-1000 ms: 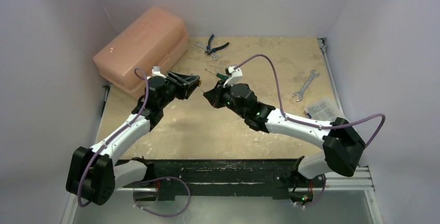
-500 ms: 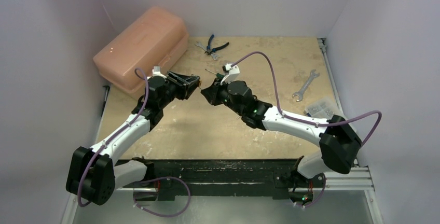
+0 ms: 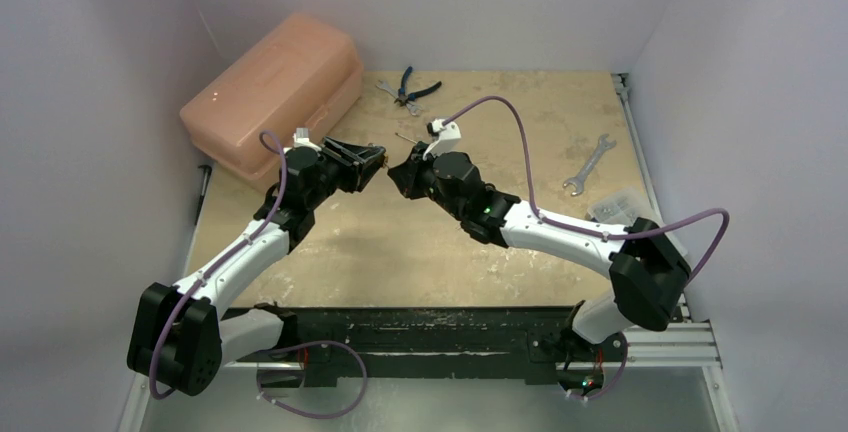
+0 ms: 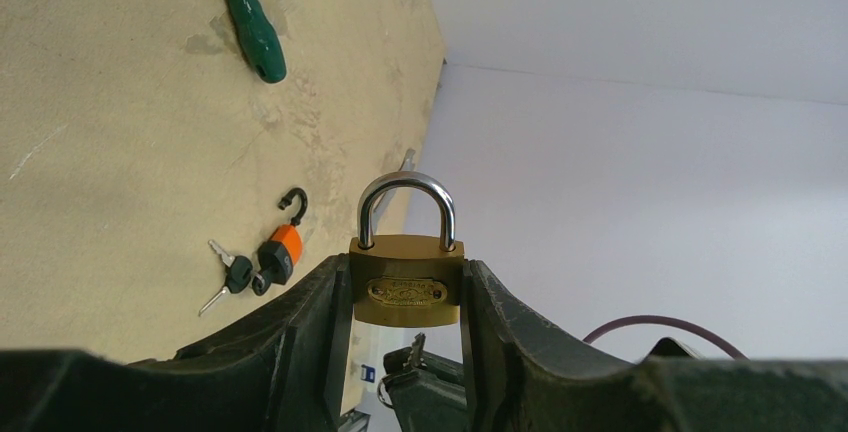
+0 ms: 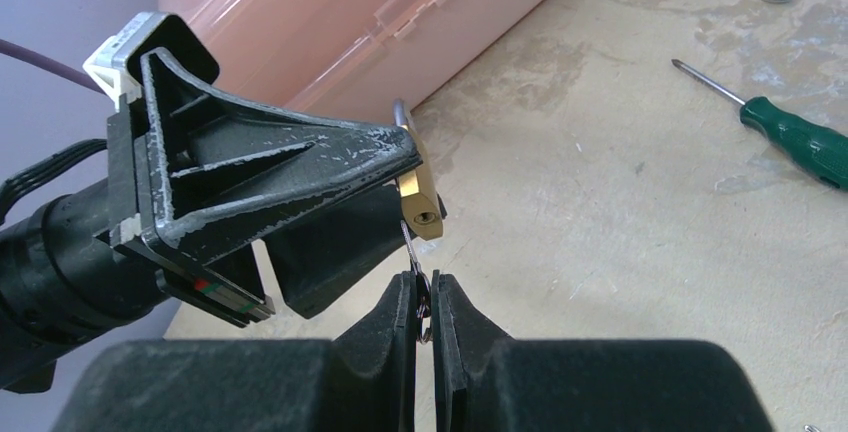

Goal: Unlock with the key

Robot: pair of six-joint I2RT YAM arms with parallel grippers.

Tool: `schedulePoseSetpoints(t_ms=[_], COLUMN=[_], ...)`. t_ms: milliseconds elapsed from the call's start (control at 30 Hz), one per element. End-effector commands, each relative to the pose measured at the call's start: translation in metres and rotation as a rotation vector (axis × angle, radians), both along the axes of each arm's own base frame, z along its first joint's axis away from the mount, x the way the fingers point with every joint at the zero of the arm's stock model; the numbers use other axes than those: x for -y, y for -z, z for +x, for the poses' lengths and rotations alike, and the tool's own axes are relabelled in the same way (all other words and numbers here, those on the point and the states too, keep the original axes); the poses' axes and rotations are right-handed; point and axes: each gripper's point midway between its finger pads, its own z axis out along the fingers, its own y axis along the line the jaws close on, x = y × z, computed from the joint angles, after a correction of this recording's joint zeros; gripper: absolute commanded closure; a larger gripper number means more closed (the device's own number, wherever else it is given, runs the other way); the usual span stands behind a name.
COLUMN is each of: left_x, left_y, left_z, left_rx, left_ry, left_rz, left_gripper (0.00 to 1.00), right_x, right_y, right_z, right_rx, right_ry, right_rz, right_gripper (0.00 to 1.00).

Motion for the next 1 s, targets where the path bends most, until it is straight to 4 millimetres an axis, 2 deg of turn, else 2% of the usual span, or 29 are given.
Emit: schedulePoseSetpoints(t_ms=[0, 300, 633, 967], left_x=[-0.001, -0.001, -0.001, 0.001], left_y=[-0.027, -0.028, -0.027, -0.024], left_z=[0.004, 0.004, 0.005, 0.005], left_rx=[0.087, 0.095, 0.098, 0.094], left_ry=[0.000, -0.001, -0.001, 0.008], left_rz=[-0.021, -0.017, -0.005, 0.010], left_gripper=[1.00, 1.00, 1.00, 1.00], right_x=[-0.001, -0.002, 0.004, 0.002], right_y=[-0.018, -0.013, -0.021, -0.025], right_z=[0.010, 0.011, 0.015, 0.014], right_rx=[0.033, 0.025, 0.039, 0.043], right_ry=[0.028, 0.028, 0.045, 0.029], right_rz=[0.011, 0.006, 0.016, 0.023], right_gripper=[1.00, 1.00, 1.00, 1.00])
